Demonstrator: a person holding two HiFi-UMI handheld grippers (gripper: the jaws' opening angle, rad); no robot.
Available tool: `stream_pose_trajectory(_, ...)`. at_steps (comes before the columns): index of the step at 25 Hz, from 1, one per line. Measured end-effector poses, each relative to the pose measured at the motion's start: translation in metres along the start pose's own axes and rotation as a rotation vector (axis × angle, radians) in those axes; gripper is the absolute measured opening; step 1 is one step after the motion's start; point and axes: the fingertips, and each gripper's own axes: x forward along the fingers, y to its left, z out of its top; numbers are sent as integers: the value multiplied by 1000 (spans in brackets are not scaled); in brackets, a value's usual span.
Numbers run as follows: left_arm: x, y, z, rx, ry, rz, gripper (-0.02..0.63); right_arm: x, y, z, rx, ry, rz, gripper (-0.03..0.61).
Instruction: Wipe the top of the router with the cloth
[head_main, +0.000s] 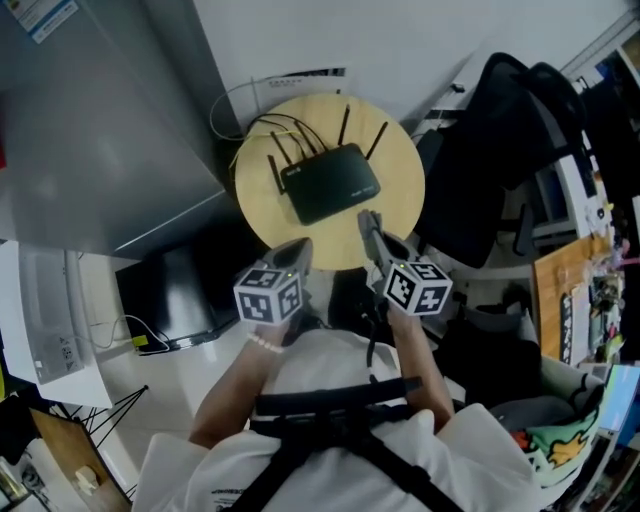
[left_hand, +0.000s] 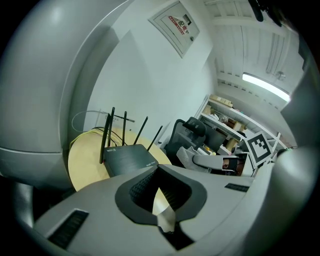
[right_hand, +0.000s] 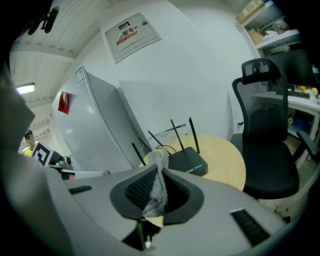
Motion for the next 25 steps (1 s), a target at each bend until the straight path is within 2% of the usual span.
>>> stream_pose_trajectory(12,67,20,37,-50,-17,61,-3,102,-54,45,-105,104,8,37)
stream_pose_trajectory(20,116,33,51,-95,-3,85,-3,176,-104,55,-157,197,-87,38)
stream_pose_trajectory(25,131,42,55,-121,5,107,-3,216,-127,61,-217,215,-205,38)
